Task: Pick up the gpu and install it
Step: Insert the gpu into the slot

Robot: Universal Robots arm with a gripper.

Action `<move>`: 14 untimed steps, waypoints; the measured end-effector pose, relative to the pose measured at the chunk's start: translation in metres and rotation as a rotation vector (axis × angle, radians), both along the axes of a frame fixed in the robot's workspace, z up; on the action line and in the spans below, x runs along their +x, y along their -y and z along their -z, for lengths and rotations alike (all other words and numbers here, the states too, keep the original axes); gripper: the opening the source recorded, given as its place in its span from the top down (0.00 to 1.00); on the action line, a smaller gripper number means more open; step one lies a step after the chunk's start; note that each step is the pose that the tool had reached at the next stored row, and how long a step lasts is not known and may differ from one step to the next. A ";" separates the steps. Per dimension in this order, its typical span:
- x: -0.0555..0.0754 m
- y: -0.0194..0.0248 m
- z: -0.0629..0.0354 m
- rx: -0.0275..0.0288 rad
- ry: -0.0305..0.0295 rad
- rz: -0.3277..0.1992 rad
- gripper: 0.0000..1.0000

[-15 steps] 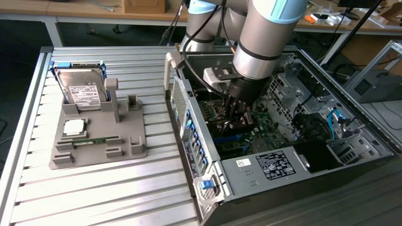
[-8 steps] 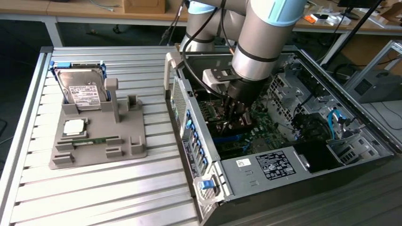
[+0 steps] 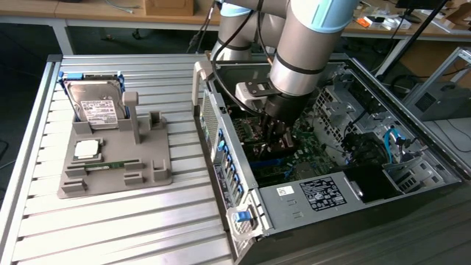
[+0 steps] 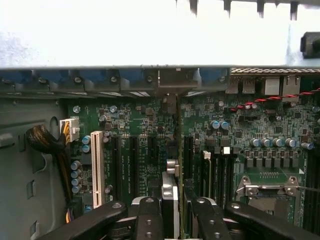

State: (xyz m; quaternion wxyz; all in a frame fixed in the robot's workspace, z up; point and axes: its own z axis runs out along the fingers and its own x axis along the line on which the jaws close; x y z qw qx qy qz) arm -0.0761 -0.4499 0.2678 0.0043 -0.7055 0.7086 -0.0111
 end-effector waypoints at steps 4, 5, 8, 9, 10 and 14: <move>-0.001 0.0000 0.0004 0.0000 -0.0001 0.000 0.73; -0.001 0.0000 0.0004 0.0000 -0.0001 0.000 0.73; -0.001 -0.0001 0.0007 0.0005 -0.0058 0.000 0.73; -0.001 -0.0001 0.0007 0.0003 -0.0105 0.000 0.73; -0.001 0.0000 0.0006 0.0002 -0.0116 0.000 0.73; -0.001 0.0000 0.0006 0.0000 -0.0126 0.000 0.73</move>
